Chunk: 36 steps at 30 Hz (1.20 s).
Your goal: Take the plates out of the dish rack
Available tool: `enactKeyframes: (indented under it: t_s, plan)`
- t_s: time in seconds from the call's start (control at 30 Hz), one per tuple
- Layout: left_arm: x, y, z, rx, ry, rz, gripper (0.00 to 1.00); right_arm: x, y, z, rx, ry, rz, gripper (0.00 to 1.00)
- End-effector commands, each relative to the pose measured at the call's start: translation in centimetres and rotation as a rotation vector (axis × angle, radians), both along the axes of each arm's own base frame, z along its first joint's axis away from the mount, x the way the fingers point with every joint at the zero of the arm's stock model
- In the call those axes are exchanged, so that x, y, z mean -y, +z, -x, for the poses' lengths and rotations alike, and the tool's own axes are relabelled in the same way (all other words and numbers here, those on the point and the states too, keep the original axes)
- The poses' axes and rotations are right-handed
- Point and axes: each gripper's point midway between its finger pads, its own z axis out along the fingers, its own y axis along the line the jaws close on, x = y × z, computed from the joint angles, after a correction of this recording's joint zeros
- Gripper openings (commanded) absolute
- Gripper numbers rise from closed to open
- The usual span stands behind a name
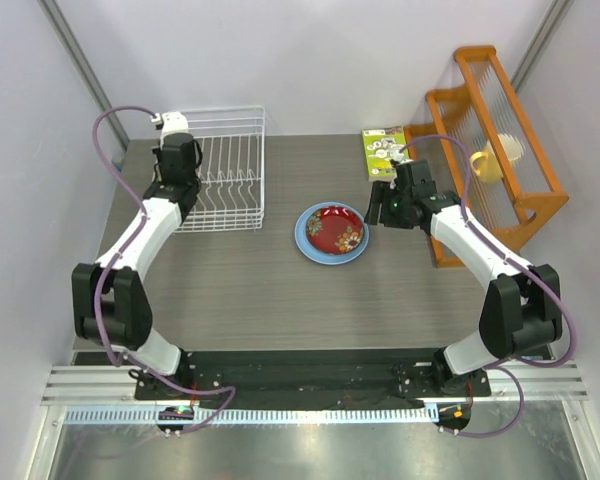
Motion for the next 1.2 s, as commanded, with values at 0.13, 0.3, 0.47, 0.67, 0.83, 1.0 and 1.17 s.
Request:
enactKeyframes:
  t_s: [0.13, 0.3, 0.47, 0.67, 0.83, 1.0, 1.17]
  plan:
    - [4.3, 5.4, 2.7, 0.084, -0.130, 0.080, 0.00, -1.1, 4.0, -1.7, 0.116, 0.010, -0.060, 0.67]
    - [9.3, 2.8, 4.0, 0.037, -0.299, 0.329, 0.00, -3.4, 5.2, -2.8, 0.152, 0.063, -0.152, 0.67]
    - [15.7, 1.4, 5.5, -0.013, -0.516, 0.631, 0.00, -6.0, 6.5, -3.2, 0.184, 0.114, -0.257, 0.67]
    - [20.5, -0.3, 6.6, -0.065, -0.660, 0.877, 0.00, -8.6, 7.3, -3.4, 0.204, 0.181, -0.370, 0.67]
    - [24.1, -0.4, 7.6, -0.076, -0.772, 1.036, 0.00, -10.6, 7.1, -3.3, 0.184, 0.210, -0.502, 0.67]
    - [27.0, -1.4, 8.5, -0.114, -0.829, 1.089, 0.00, -11.5, 6.8, -3.6, 0.186, 0.219, -0.549, 0.67]
    - [29.4, -1.5, 9.3, -0.133, -0.898, 1.116, 0.00, -11.8, 5.6, -3.5, 0.156, 0.227, -0.554, 0.67]
